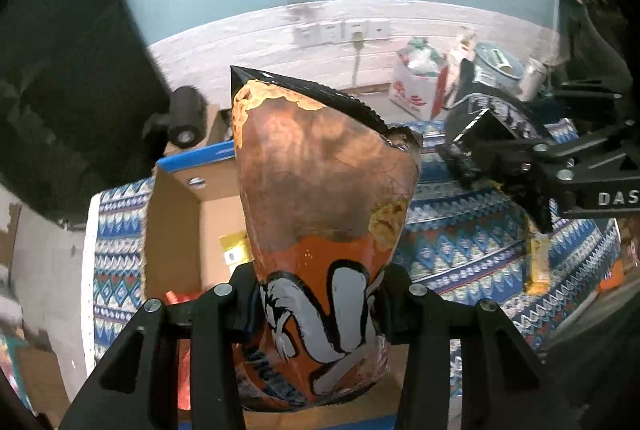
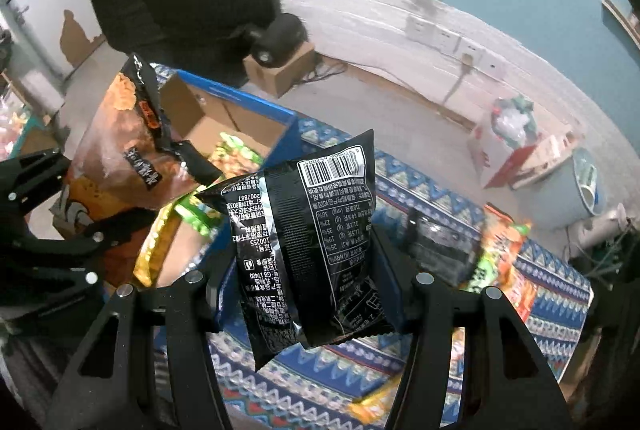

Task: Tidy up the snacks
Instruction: 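Carry orange-white chip bag and black bag toward the box with both tools, then lower both held bags into the box and open both tools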

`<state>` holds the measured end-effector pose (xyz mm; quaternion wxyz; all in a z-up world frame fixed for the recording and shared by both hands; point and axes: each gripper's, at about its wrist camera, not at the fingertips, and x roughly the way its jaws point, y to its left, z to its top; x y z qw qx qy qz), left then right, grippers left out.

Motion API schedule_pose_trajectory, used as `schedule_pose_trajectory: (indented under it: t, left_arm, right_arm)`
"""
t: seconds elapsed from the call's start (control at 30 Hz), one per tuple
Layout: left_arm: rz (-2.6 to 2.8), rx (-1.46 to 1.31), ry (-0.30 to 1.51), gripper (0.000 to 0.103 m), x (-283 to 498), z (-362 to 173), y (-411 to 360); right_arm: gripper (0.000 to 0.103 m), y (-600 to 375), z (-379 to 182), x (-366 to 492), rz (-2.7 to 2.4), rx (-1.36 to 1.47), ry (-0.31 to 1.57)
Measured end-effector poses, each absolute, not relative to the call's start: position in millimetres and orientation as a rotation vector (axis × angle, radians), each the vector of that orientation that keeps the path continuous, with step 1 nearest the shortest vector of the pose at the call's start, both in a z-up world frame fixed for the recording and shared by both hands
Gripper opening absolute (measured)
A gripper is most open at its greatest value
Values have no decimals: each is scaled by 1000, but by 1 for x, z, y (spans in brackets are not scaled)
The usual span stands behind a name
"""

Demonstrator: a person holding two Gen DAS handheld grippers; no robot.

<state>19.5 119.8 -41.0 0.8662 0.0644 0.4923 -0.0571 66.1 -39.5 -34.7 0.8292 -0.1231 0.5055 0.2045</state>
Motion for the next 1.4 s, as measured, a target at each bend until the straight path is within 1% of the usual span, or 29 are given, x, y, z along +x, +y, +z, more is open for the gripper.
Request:
schedule_pose_trajectory:
  t: [0.23, 0.57, 0.73, 0.8, 0.87, 0.97, 1.33, 1.4]
  left_arm:
    - [-39, 78, 1068, 45, 24, -56, 168]
    - [26, 13, 1140, 46, 28, -78, 205]
    - [78, 12, 1147, 59, 28, -79, 215]
    - [88, 19, 1130, 70, 26, -74, 216]
    - [91, 22, 1111, 73, 24, -68, 216]
    - [90, 35, 1099, 76, 22, -62, 216]
    - [100, 40, 1081, 79, 19, -51, 219]
    - [105, 32, 1082, 79, 19, -50, 220]
  right_arm:
    - [57, 8, -40, 75, 488, -272, 1086]
    - [57, 57, -63, 80, 534, -318, 1129]
    - [57, 68, -72, 87, 541, -315, 1148]
    - [57, 71, -76, 89, 543, -312, 1156]
    - [57, 74, -79, 91, 544, -310, 1165]
    - [57, 78, -82, 91, 547, -310, 1173]
    - [58, 80, -85, 91, 570, -279, 1174]
    - [63, 80, -83, 90, 578, -270, 1169]
